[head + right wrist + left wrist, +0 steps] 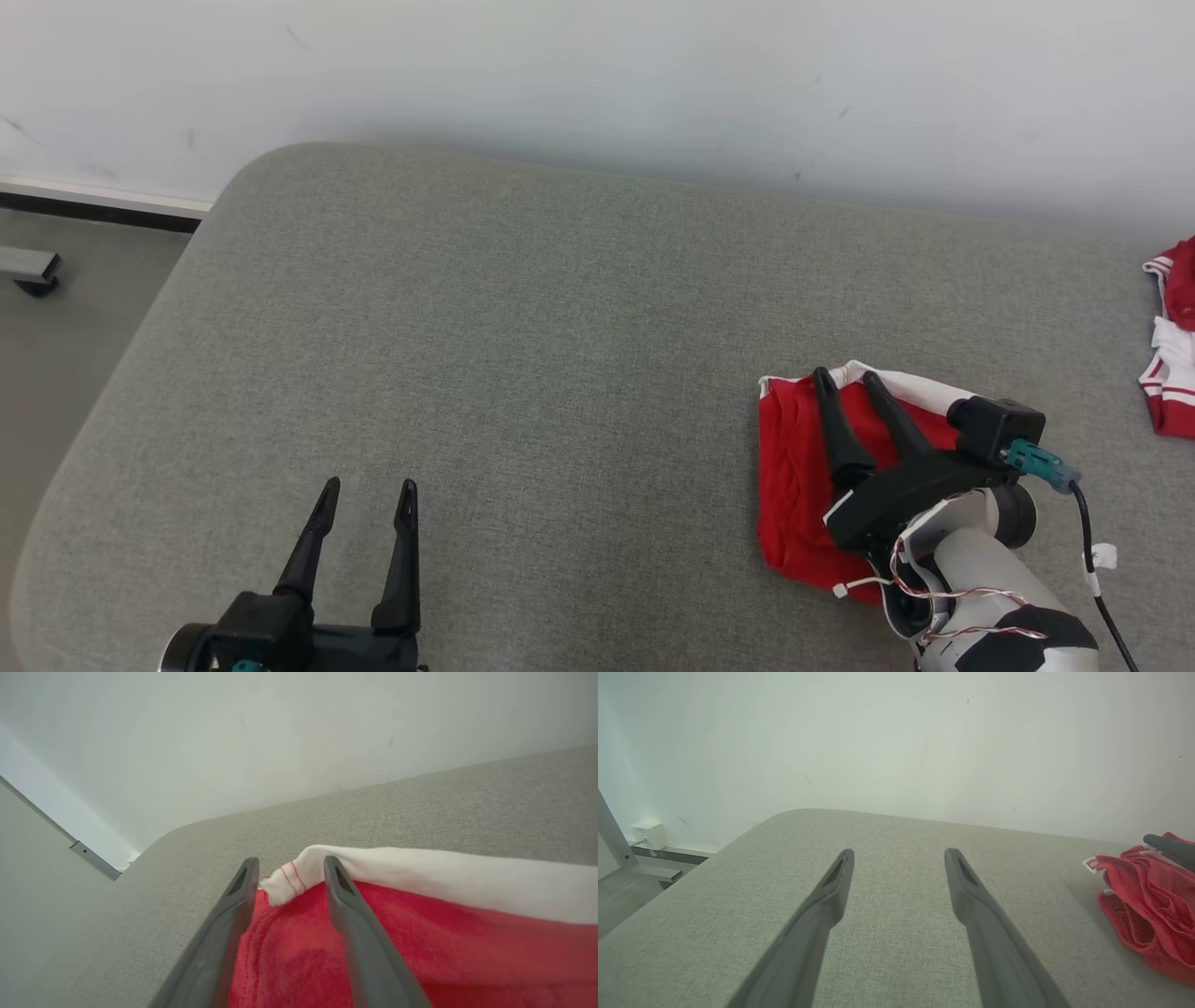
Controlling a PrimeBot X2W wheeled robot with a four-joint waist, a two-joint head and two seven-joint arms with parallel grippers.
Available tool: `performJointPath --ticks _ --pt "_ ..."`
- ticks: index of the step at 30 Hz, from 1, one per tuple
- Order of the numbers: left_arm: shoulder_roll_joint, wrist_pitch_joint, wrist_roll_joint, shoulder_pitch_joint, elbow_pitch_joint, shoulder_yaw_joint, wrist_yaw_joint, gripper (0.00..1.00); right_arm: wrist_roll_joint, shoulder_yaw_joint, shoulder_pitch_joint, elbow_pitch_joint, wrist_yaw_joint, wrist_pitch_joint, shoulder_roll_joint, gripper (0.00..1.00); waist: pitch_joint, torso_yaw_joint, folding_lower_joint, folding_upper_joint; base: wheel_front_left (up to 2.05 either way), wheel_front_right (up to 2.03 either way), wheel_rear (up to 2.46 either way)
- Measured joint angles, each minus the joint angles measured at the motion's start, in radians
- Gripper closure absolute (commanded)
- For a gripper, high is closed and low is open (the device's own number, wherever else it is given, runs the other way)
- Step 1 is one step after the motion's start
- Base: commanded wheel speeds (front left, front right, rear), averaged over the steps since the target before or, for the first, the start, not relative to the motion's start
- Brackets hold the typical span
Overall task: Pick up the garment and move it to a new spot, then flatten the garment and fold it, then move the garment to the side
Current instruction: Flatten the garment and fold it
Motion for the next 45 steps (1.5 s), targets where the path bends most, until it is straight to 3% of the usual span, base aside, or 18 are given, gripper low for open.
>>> performJointPath --ticks 3,7,14,22,30,45 --pt "0.0 0.0 0.0 0.0 0.0 0.006 0.001 0.0 -0.001 0.008 -0.007 -0.006 0.0 -0.003 -0.002 0.0 -0.005 -0.004 -0.0001 -0.0001 0.0 0.0 0.0" --pt "0.0 0.0 0.005 0.004 -0.006 0.021 0.004 0.0 -0.057 -0.061 0.019 -0.138 0.0 -0.005 -0.034 0.0 -0.013 -0.027 0.0 -0.0001 0.0 0.0 0.0" --pt "0.0 0.0 0.018 0.023 -0.024 0.045 0.004 0.0 -0.139 -0.209 0.167 -0.335 0.0 -0.005 -0.049 0.0 -0.025 -0.071 0.0 0.0 0.0 0.0 0.0" --pt "0.0 0.0 0.044 0.046 -0.035 0.089 -0.001 0.0 -0.198 -0.291 0.329 -0.496 0.0 -0.005 -0.045 0.0 -0.045 -0.135 -0.0001 0.0 0.0 0.0 0.0" --pt "0.0 0.0 0.061 0.049 -0.037 0.1 -0.009 0.0 -0.263 -0.353 0.447 -0.587 0.0 -0.005 -0.02 0.0 -0.064 -0.18 -0.0001 -0.0001 0.0 0.0 0.0" --pt "0.004 0.0 0.073 0.069 -0.04 0.104 -0.015 0.0 -0.309 -0.406 0.522 -0.618 0.0 -0.007 0.015 0.0 -0.079 -0.165 -0.0001 -0.0001 0.0 0.0 0.0"
